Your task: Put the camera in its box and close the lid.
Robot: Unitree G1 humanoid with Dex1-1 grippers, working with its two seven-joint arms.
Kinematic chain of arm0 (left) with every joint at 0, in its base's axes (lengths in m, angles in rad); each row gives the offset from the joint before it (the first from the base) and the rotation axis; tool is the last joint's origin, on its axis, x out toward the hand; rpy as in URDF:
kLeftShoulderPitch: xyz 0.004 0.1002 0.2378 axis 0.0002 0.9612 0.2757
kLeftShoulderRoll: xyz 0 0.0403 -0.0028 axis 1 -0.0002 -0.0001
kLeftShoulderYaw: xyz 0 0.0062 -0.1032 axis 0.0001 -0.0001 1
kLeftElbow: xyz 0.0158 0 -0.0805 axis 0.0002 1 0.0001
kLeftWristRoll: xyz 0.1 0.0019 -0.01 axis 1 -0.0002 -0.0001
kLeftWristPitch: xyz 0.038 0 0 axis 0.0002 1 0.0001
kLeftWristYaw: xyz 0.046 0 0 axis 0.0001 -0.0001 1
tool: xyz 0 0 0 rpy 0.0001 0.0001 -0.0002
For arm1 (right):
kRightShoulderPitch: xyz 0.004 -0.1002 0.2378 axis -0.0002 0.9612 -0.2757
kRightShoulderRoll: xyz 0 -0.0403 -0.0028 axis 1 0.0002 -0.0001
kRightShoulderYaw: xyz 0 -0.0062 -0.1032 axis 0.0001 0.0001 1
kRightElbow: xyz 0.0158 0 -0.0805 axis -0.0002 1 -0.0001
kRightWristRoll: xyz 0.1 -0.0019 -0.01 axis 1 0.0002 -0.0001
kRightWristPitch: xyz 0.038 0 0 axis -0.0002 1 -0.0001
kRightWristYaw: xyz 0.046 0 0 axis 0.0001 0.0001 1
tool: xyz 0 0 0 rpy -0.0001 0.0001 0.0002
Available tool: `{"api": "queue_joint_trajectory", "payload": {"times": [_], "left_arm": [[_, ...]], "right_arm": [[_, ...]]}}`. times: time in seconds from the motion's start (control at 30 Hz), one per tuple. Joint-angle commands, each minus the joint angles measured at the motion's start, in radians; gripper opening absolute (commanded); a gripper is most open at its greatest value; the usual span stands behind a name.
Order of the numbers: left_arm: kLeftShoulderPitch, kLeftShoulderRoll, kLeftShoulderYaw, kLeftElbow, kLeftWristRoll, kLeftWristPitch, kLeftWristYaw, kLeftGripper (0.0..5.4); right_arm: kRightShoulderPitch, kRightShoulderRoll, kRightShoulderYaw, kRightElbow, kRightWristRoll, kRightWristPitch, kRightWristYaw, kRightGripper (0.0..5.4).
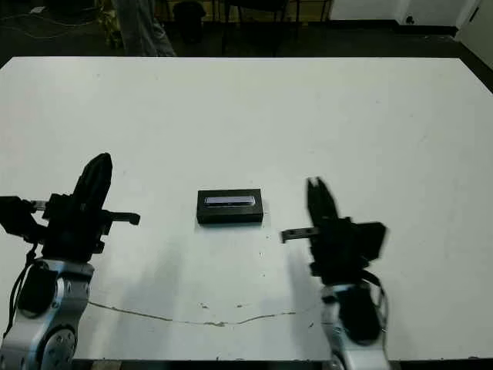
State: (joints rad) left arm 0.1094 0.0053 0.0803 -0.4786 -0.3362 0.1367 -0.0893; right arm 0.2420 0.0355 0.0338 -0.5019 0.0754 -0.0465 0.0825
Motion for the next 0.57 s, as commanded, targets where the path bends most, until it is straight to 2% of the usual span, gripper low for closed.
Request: {"api": "queue_joint_trajectory", "payload": {"times": [0.03, 0.2, 0.43, 0.57], "left_arm": [[0.018, 0.008, 0.003, 0.053, 0.037, -0.020, 0.004, 0.02], [0.056, -0.012, -0.016, 0.116, 0.073, -0.068, 0.002, 0.02], [0.139, -0.054, -0.064, 0.107, 0.117, -0.134, 0.017, 0.02], [0.177, -0.062, -0.082, 0.108, 0.145, -0.155, 0.028, 0.02]], "right_arm": [[0.042, -0.013, -0.040, 0.079, 0.003, -0.092, -0.002, 0.00], [0.069, -0.016, -0.076, 0.201, 0.023, -0.236, 0.011, 0.00], [0.074, 0.006, -0.099, 0.249, 0.033, -0.265, -0.020, 0.00], [0.078, 0.010, -0.100, 0.244, 0.035, -0.251, -0.026, 0.00]]}}
